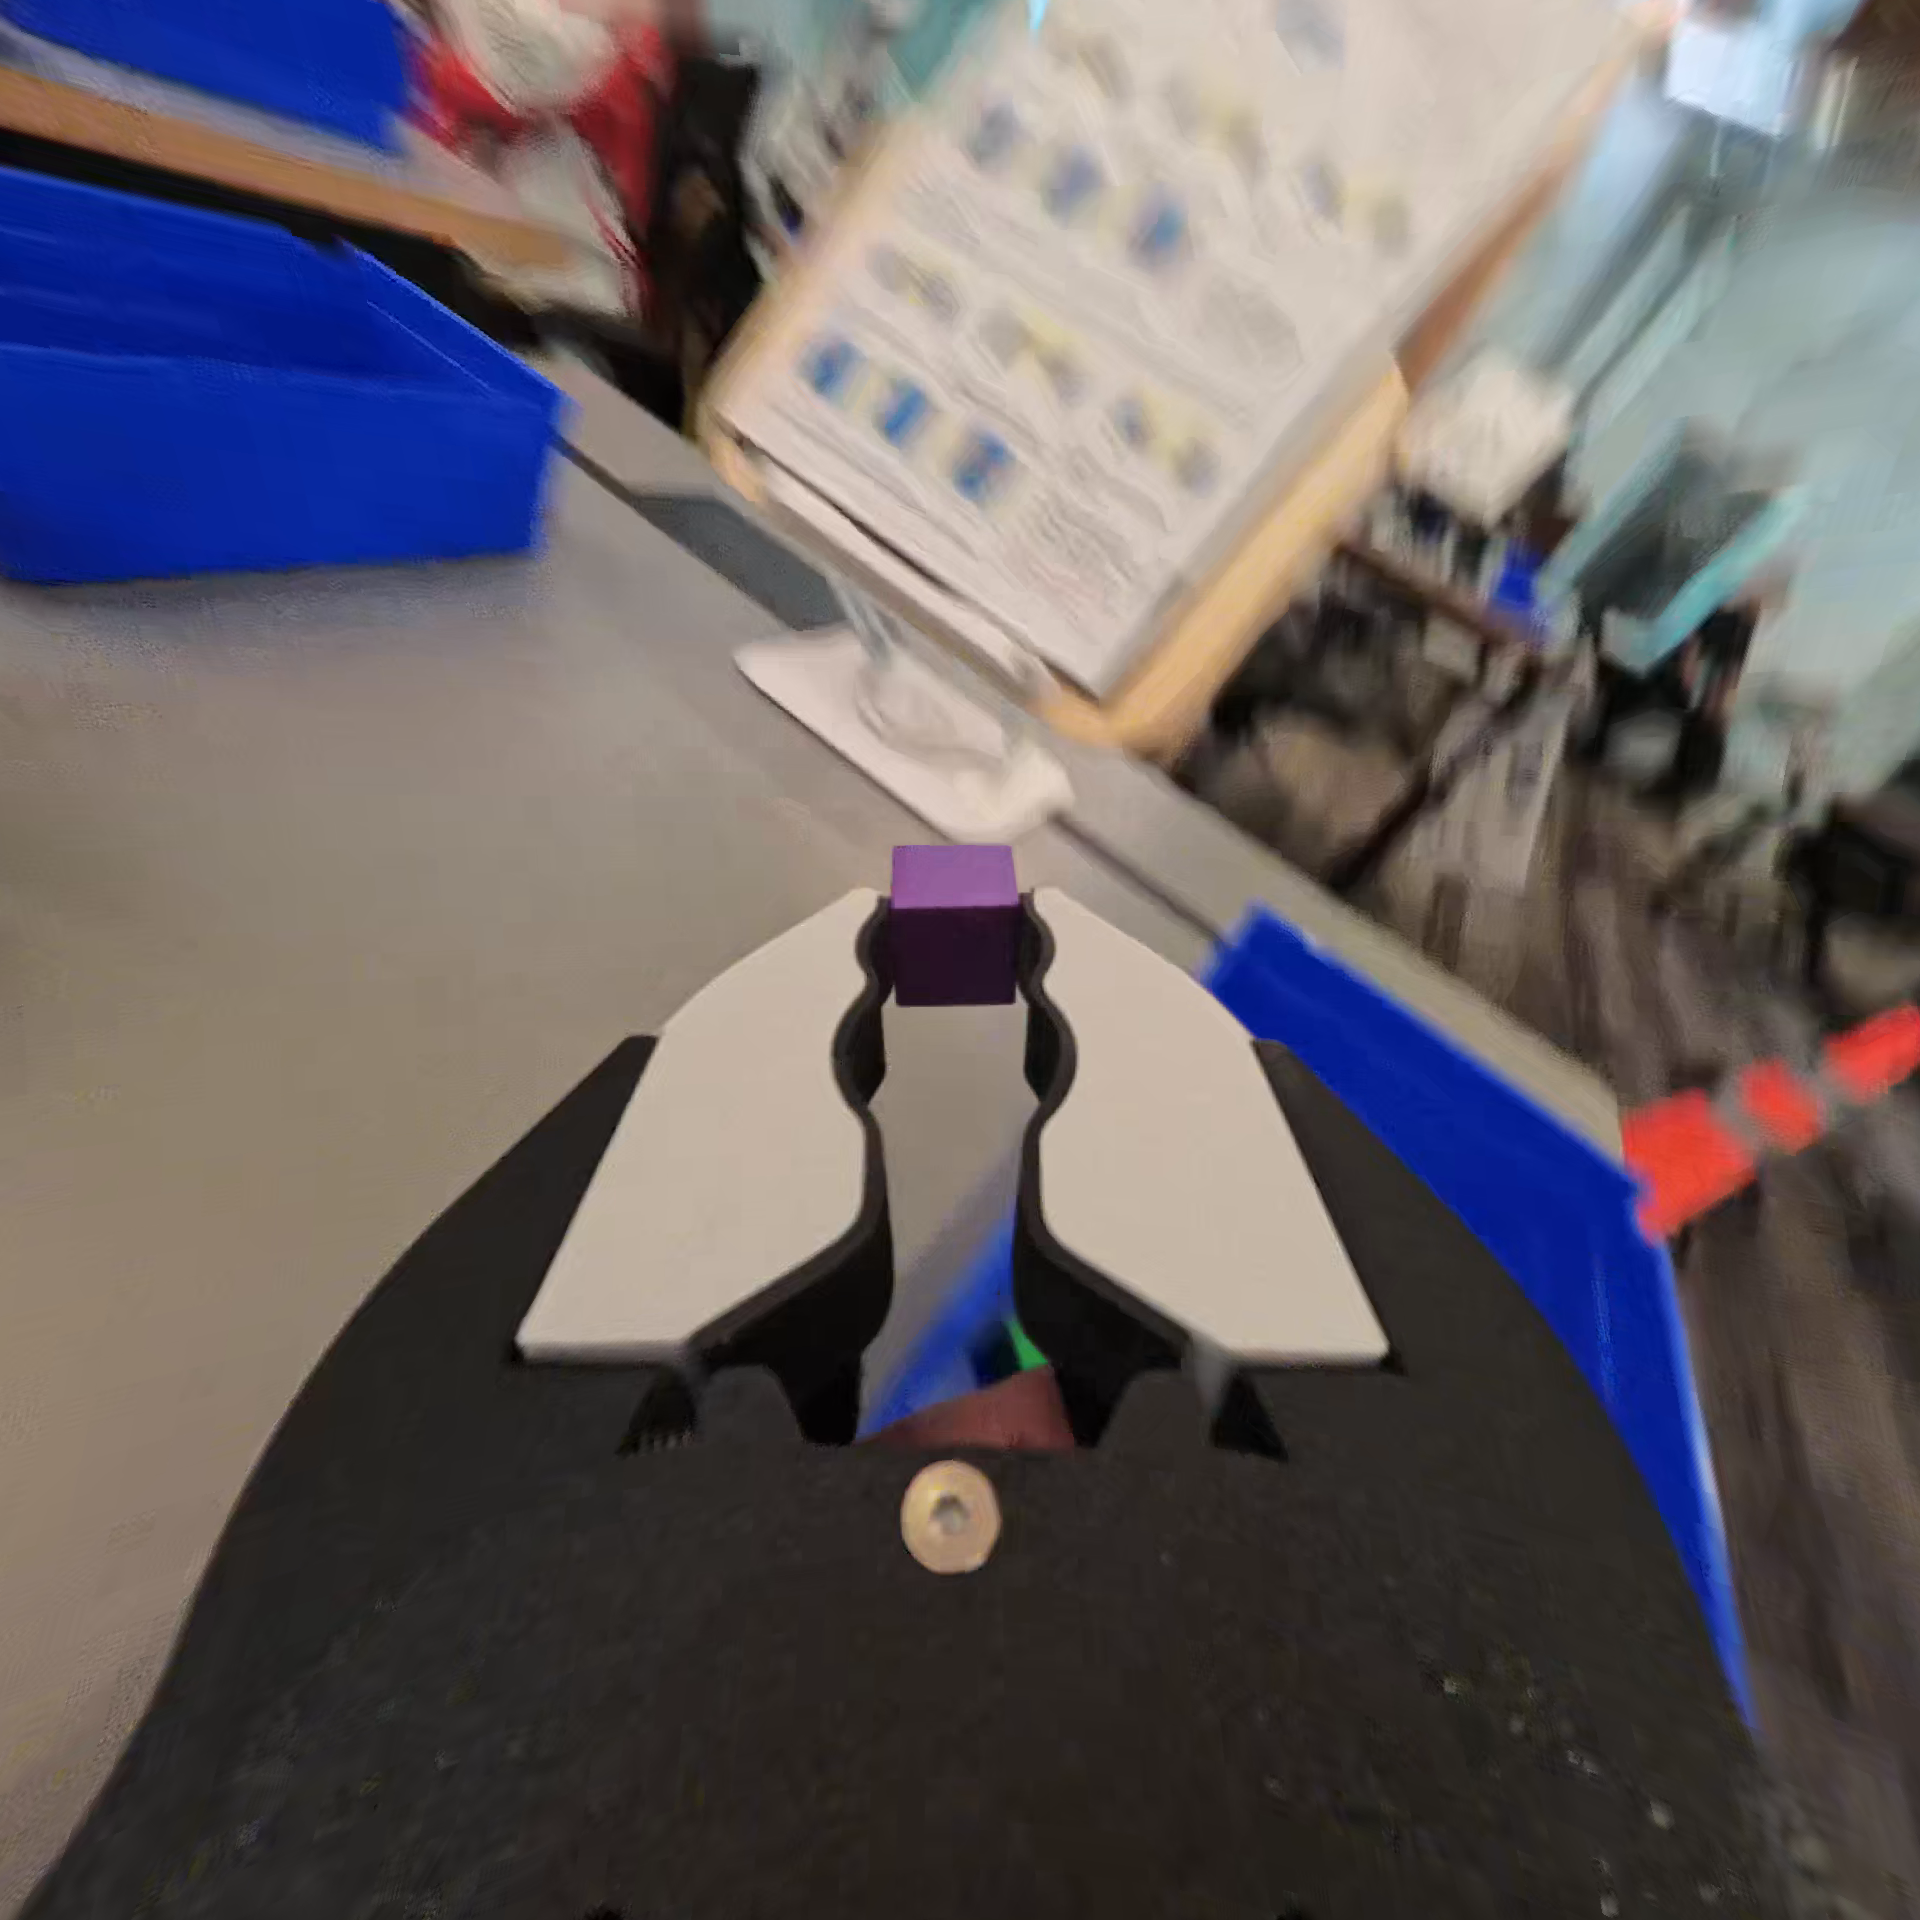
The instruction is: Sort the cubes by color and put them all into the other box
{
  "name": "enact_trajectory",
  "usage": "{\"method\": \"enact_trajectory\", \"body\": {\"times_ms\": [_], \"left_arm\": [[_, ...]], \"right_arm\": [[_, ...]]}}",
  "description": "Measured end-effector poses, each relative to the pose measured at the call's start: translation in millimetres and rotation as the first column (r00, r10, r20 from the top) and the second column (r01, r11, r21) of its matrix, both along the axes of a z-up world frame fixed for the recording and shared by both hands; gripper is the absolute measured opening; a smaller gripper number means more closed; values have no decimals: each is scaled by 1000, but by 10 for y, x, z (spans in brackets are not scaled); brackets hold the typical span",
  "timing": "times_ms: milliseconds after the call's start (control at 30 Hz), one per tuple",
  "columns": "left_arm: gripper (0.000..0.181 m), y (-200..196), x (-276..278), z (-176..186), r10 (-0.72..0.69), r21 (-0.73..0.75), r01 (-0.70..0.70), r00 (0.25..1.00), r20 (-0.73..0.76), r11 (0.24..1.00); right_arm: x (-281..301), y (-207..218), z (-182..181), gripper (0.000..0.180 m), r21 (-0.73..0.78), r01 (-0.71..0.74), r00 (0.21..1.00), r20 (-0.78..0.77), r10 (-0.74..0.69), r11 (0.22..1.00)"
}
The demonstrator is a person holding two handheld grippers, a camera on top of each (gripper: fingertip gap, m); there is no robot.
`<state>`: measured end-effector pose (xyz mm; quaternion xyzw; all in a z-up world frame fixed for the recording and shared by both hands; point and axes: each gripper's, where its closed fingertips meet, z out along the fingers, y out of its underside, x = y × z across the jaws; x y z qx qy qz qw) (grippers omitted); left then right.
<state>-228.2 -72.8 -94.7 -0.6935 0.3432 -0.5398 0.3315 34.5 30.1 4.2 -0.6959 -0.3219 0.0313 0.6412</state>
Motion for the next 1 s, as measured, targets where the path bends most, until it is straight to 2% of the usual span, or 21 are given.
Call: {"method": "enact_trajectory", "body": {"times_ms": [100, 167, 233, 367, 433, 533, 600, 633, 733, 800, 900, 933, 1000], "left_arm": [[57, -72, 14, 16, -20, -17, 21, 1000, 23, 1000], [57, -70, 46, -31, -21, 7, 21, 1000, -20, 1000], [57, -74, 88, -58, -19, 42, 21, 998, -55, 999], [57, -175, 169, -84, -48, 81, 56, 995, -92, 995], [57, -203, 182, -125, -49, 107, 63, 991, -127, 992], [57, -234, 182, -172, -48, 132, 70, 986, -161, 989], [57, -258, 175, -191, -56, 130, 78, 984, -167, 988], [57, -262, 166, -201, -56, 129, 78, 984, -169, 989], [57, -224, 106, -204, -27, 138, 51, 984, -176, 989], [57, -157, 44, -169, 17, 148, 9, 985, -173, 989], [57, 76, -102, -150, 164, 186, -127, 967, -196, 974], [57, 154, -153, -150, 212, 207, -170, 956, -204, 964], [57, 324, -259, -184, 318, 248, -260, 919, -232, 933]], "right_arm": [[904, 693, -257, 22, -227, 227, 973, 76, -216, 947], [1171, 1135, -664, 23, -448, 251, 968, 115, -223, 858], [1271, 1535, -1019, 23, -603, 247, 968, 113, -225, 759], [1252, 2078, -1519, 23, -762, 237, 960, 88, -265, 602], [1109, 2178, -1699, 23, -803, 207, 970, 93, -225, 559], [985, 2215, -1940, 24, -825, 241, 969, 178, -170, 512], [951, 2256, -1946, 25, -809, 246, 968, 181, -173, 534], [977, 2261, -1929, 34, -806, 255, 966, 183, -183, 534], [1080, 2193, -1722, 38, -794, 231, 969, 135, -208, 562], [1220, 2090, -1428, 38, -730, 268, 959, 139, -247, 628], [1263, 1726, -754, 40, -549, 323, 941, 97, -325, 771], [1154, 1536, -514, 39, -477, 313, 942, 42, -334, 821], [660, 1032, -212, 39, -375, 199, 966, -83, -246, 906]]}}
